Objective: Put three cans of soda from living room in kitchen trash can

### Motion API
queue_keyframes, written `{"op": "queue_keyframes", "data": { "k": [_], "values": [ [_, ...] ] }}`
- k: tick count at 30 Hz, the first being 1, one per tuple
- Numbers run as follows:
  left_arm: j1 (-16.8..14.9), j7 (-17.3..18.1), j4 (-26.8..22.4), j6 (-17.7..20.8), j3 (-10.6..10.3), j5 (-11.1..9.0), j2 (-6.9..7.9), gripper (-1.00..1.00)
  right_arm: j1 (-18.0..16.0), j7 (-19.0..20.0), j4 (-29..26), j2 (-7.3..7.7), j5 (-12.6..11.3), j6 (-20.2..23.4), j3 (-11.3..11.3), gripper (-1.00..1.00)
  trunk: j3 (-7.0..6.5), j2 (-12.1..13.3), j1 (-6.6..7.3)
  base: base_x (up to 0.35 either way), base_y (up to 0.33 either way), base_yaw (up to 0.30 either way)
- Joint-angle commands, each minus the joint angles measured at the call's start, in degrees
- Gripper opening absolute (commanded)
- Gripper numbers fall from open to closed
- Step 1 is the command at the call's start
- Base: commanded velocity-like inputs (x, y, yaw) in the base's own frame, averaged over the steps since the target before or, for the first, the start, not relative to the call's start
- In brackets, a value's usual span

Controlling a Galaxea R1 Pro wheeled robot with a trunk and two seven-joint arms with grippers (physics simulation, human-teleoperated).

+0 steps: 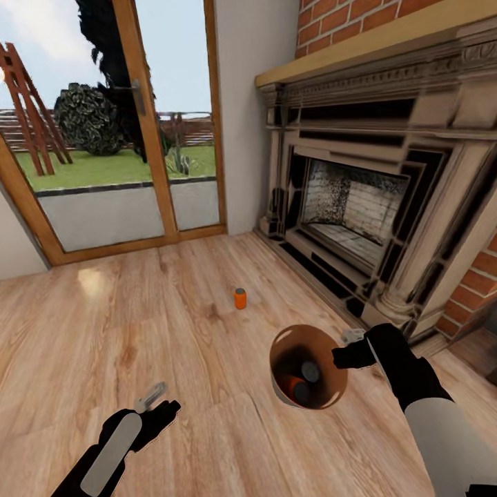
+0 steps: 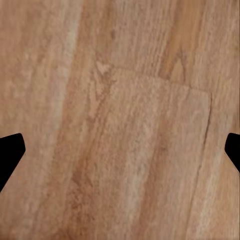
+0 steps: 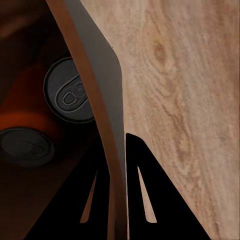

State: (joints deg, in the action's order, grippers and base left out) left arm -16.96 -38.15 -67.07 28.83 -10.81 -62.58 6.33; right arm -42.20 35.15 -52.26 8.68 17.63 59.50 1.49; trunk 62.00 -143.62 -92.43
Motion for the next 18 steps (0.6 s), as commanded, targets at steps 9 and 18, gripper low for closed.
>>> {"op": "queue_keyframes", "data": {
  "k": [9,18],
  "values": [
    [0.0,0.0,0.0,0.0,0.0,0.0,0.08,1.0,0.0,-0.2,0.2,-0.06,-1.8,0.5,0.0,-1.0,-0.01,0.0,0.01,0.298,0.176,0.0],
    [0.0,0.0,0.0,0.0,0.0,0.0,0.08,1.0,-0.1,-14.5,0.2,-3.0,1.1,0.5,0.6,-1.0,-0.01,0.0,0.01,0.3,0.173,0.0]
  ]
}}
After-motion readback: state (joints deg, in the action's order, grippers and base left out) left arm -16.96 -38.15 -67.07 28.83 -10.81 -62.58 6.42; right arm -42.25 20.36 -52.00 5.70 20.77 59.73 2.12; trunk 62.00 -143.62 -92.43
